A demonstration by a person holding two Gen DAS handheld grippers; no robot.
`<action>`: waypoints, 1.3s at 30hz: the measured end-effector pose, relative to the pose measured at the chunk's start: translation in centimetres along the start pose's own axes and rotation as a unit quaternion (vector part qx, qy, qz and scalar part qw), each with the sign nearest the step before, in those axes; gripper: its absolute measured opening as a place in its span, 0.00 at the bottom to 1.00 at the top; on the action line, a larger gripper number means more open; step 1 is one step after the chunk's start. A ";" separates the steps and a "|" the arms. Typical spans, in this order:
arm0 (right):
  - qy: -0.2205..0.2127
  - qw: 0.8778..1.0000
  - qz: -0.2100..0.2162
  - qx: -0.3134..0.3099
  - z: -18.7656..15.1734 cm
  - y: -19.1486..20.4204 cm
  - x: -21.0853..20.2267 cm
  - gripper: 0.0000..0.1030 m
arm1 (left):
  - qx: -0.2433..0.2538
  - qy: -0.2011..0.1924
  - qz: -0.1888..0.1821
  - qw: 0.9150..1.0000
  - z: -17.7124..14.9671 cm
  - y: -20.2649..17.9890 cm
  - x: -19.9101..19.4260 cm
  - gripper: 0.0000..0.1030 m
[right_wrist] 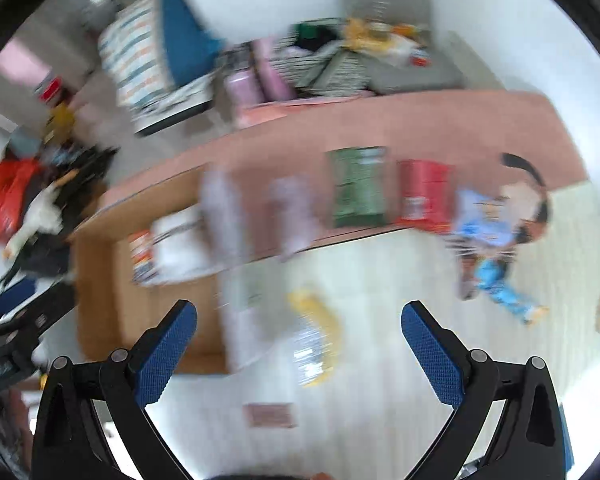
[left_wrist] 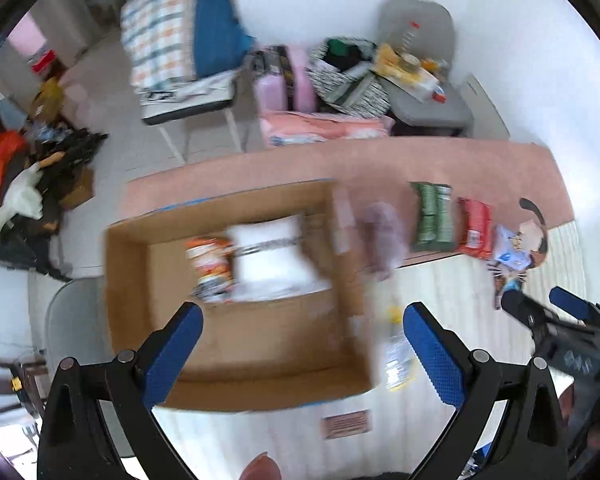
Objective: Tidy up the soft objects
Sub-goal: 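Grasp the green snack bag with left gripper while right grasps red snack bag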
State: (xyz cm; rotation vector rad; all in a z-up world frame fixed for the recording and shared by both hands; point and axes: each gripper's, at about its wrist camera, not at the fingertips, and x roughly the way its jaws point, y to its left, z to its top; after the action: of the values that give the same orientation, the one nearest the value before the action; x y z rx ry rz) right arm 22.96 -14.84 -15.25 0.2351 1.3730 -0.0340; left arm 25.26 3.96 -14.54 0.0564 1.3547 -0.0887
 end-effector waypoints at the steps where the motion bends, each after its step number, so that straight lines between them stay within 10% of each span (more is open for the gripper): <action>1: 0.005 1.000 -0.010 0.019 1.3 -2.5 0.8 1.00 | 0.007 0.009 0.001 1.000 1.2 -1.8 1.2 1.00; 9: 0.081 0.992 0.013 0.098 10.2 -13.3 10.6 0.97 | 0.051 0.114 -0.005 0.992 9.5 -11.8 13.0 1.00; 19: 0.179 0.977 0.003 0.119 14.4 -17.4 22.5 0.61 | 0.018 0.196 -0.013 0.980 13.1 -13.7 22.7 0.99; 33: 0.215 0.971 -0.016 0.102 14.8 -20.9 24.1 0.56 | 0.022 0.280 -0.050 0.958 12.9 -17.8 30.5 0.97; 39: 0.226 0.970 -0.040 0.076 14.9 -19.8 24.8 0.57 | 0.055 0.265 -0.006 0.963 12.8 -19.0 31.0 0.63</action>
State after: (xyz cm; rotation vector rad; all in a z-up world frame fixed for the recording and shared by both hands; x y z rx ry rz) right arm 39.12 -34.11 -39.61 0.3296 1.8363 -0.1623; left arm 42.41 -17.05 -41.85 0.1752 1.8857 -0.1680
